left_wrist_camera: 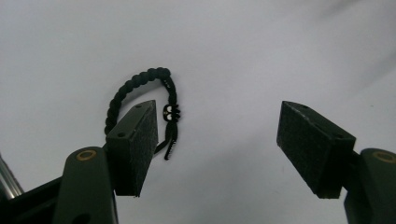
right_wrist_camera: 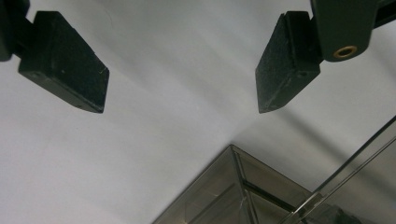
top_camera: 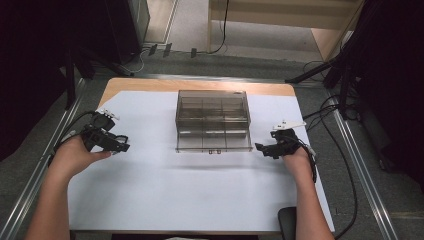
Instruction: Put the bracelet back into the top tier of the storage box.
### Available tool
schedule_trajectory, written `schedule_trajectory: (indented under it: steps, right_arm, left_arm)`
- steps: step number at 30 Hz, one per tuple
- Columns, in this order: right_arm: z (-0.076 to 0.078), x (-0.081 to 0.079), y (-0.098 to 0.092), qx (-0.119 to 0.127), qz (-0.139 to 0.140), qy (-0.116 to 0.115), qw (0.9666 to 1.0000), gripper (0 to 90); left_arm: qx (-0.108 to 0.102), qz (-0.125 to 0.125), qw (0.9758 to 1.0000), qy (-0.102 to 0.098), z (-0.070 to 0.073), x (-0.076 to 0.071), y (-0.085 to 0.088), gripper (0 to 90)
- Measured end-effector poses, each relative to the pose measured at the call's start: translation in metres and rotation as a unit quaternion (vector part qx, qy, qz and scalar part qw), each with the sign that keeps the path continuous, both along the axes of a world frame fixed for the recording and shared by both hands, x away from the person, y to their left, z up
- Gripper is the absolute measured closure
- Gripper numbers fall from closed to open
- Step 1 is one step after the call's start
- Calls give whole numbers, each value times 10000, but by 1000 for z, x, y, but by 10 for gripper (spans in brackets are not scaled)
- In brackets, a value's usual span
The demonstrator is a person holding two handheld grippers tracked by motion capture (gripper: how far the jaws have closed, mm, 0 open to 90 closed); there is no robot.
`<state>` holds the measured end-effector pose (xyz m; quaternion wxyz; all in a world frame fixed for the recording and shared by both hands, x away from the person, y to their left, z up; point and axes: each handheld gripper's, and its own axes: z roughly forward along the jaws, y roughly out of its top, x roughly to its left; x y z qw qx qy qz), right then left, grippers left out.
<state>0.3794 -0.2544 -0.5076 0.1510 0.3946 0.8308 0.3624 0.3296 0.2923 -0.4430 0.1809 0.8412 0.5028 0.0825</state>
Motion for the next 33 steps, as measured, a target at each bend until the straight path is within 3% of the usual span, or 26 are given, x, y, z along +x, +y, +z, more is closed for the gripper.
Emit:
schedule_trajectory:
  steps: [5, 10, 17, 25, 33]
  right_arm:
    - [0, -4, -4, -11, -58, -9, 10000, 184]
    - [0, -7, -7, -11, -103, -4, 9999, 184]
    - [0, -12, -13, -6, -191, 18, 9998, 184]
    - [-1, -16, -17, -3, -227, 41, 9997, 184]
    - [-1, -18, -19, -11, -258, 57, 9996, 184]
  left_arm:
    - [196, 125, 9996, 153, -5, 6, 6, 310]
    - [247, -1, 9995, 182, -8, 9, 14, 270]
    - [311, 119, 9991, 272, -14, 16, 22, 265]
    - [423, 150, 9972, 596, -32, 26, 24, 250]
    - [454, 171, 9971, 583, -41, 34, 26, 240]
